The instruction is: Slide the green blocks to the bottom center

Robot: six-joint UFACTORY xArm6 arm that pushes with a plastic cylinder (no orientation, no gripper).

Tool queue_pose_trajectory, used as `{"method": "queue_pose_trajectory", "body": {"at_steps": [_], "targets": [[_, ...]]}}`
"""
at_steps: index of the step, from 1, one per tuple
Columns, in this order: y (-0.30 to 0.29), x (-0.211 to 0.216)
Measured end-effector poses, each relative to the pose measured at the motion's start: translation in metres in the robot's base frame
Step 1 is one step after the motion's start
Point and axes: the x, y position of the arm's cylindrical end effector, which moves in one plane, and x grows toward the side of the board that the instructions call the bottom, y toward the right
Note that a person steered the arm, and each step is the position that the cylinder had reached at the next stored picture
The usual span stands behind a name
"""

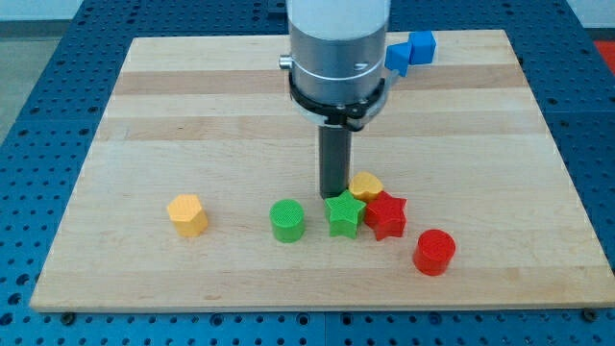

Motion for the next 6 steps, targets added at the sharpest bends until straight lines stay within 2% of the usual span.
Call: {"method": "queue_pose_trajectory", "body": {"at_steps": [2,4,5,6], "targets": [[0.008,0.002],[0.066,0.003],[0.063,0.003],[0.033,0.003]]}}
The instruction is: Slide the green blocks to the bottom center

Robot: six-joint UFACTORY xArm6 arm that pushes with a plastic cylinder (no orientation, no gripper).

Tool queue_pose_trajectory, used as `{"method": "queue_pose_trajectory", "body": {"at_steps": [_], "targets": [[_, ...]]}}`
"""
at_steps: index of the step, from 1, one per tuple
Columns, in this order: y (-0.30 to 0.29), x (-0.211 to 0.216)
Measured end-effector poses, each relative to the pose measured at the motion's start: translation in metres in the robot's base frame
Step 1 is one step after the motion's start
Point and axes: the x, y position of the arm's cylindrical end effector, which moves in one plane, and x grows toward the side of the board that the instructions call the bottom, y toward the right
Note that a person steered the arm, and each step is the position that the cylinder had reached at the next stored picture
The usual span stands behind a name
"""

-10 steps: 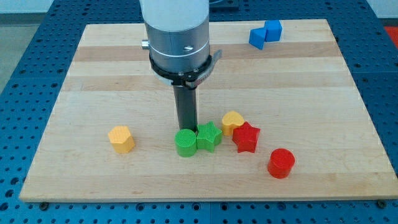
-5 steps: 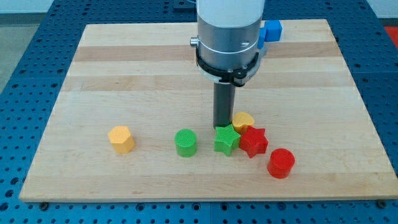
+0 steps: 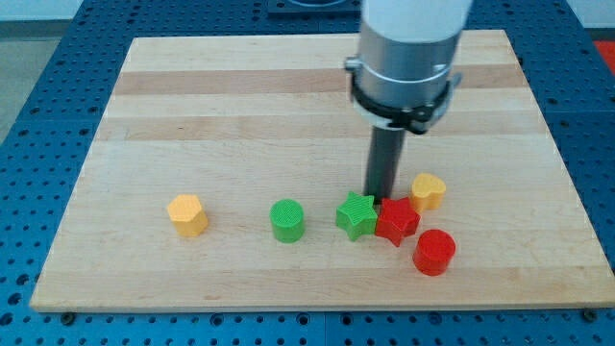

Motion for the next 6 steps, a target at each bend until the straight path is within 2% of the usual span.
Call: {"method": "queue_pose_trajectory", "body": {"at_steps": [1,6], "targets": [[-0.028,0.006],[-0.042,0.037]]}}
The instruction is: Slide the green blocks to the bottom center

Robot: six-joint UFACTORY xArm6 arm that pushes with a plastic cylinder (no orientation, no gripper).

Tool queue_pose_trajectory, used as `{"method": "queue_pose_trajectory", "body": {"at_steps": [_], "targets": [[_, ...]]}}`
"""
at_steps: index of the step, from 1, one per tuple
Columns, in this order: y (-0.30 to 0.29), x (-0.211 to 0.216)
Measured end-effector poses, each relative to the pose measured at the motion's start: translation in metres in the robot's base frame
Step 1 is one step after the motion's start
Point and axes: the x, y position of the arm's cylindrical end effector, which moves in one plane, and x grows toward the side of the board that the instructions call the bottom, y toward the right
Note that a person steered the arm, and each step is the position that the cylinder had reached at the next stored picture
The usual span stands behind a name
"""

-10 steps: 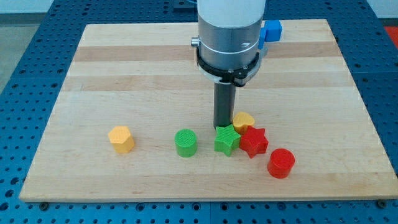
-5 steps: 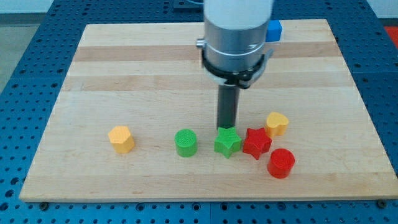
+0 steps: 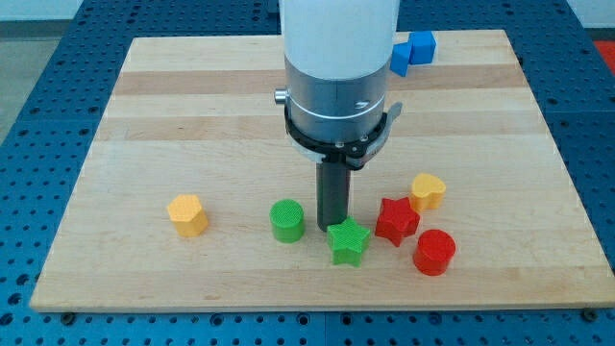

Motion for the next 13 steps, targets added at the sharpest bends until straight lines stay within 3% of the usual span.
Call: {"method": "queue_pose_trajectory", "body": {"at_steps": [3,5,10,13], "targets": [[-0.010,-0.034],[-0.087,-0.034],[-0.023,-0.020],[-0.025,-0.013]]}}
